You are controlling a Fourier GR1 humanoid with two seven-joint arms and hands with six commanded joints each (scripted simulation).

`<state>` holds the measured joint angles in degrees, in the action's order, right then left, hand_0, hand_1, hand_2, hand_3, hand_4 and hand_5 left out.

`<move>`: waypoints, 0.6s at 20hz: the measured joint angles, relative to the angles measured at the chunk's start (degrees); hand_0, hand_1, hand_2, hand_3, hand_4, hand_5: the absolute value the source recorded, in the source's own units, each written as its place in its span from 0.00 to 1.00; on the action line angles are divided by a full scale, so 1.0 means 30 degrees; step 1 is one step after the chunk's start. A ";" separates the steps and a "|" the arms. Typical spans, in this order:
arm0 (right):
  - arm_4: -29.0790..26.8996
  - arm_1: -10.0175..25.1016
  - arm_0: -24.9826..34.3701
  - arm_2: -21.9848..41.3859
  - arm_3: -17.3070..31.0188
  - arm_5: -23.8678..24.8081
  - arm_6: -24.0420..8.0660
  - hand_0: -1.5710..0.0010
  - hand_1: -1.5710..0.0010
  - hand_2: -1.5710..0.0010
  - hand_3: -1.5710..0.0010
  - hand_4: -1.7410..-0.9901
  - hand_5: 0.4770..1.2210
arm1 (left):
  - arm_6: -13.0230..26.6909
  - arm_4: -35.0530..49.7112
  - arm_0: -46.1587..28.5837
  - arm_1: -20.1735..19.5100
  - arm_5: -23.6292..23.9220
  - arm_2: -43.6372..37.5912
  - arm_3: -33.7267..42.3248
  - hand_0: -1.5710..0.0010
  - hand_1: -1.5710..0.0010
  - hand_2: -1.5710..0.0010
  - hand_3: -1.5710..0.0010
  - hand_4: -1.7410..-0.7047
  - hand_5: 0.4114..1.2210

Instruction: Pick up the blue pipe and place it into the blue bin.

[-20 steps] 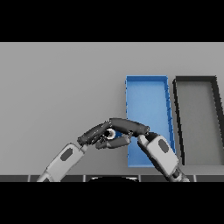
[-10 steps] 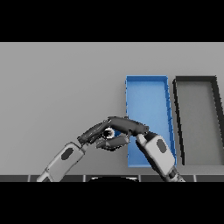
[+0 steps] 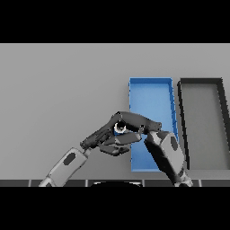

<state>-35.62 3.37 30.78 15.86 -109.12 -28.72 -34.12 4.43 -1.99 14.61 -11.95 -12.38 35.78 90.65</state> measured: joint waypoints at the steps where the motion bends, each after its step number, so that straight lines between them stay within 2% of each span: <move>1: -0.1031 0.0685 0.0763 -0.0124 0.0059 0.1143 -0.0127 0.00 0.00 0.00 0.00 0.09 0.96 | 0.0162 0.0009 0.0031 0.0079 0.0062 -0.0005 0.0030 1.00 1.00 1.00 1.00 0.80 0.11; 2: -0.2276 0.1565 0.1947 -0.0270 0.0145 0.2771 -0.0106 0.00 0.00 0.00 0.00 0.07 0.93 | 0.0179 0.0125 0.0083 -0.0072 -0.0051 -0.0145 -0.0056 1.00 1.00 1.00 1.00 0.79 0.11; 5: -0.5195 0.2764 0.5141 -0.1980 0.0589 0.4938 0.0134 0.00 0.00 0.00 0.00 0.04 0.88 | 0.0304 0.0267 -0.0002 -0.0027 -0.0142 -0.0046 0.0209 1.00 1.00 1.00 1.00 0.80 0.11; 7: -0.5214 0.3746 0.7008 -0.3080 0.1568 0.5190 0.0633 0.00 0.00 0.00 0.00 0.02 0.86 | 0.0068 -0.0137 -0.0137 0.0086 0.0028 0.0242 0.0230 1.00 1.00 1.00 1.00 0.80 0.11; 9: -0.5141 0.4606 0.8329 -0.4154 0.2668 0.6062 0.0801 0.00 0.00 0.00 0.00 0.01 0.85 | -0.0397 0.0110 -0.0272 -0.0419 -0.0175 0.0006 0.0608 1.00 1.00 1.00 1.00 0.81 0.10; 12: -0.3129 0.5275 0.9377 -0.4946 0.5099 0.6913 0.1311 0.00 0.00 0.00 0.00 0.01 0.88 | -0.0147 0.0245 -0.0396 -0.0406 -0.0296 0.0098 0.0827 1.00 1.00 1.00 1.00 0.80 0.10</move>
<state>-45.01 19.19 58.91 1.02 -93.82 -7.98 -30.18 3.99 -1.25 13.42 -13.16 -13.27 36.08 93.13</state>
